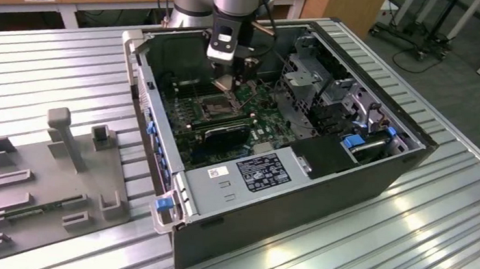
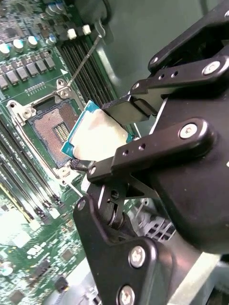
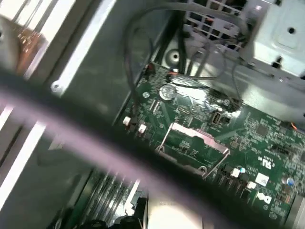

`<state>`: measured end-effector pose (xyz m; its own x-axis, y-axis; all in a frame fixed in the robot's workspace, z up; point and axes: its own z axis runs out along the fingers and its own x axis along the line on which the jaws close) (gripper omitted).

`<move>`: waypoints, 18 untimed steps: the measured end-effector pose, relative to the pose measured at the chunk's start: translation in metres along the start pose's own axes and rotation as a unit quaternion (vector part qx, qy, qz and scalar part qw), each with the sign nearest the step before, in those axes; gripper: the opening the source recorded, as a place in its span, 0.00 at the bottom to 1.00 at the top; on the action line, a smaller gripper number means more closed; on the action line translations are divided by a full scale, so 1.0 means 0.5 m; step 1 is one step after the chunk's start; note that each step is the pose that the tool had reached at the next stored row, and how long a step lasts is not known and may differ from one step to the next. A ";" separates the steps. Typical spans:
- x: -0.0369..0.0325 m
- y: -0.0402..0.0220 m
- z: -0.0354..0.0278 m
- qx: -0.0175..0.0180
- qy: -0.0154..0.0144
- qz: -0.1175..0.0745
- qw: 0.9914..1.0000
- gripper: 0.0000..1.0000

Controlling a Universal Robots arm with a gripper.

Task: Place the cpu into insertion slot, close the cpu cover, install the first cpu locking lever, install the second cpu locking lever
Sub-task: 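Place the cpu into insertion slot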

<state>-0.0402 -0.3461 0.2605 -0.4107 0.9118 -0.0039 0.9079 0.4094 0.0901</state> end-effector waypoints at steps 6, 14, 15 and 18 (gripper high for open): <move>0.000 0.000 0.000 0.000 -0.002 0.018 1.000 0.54; 0.010 -0.020 0.001 0.000 -0.004 0.040 0.999 0.54; 0.010 -0.020 0.002 0.000 -0.005 0.050 0.999 0.54; 0.010 -0.021 0.005 0.000 -0.007 0.077 0.997 0.54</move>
<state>-0.0514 -0.3458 0.2569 -0.2656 0.9641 -0.0044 0.9599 0.2649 0.0913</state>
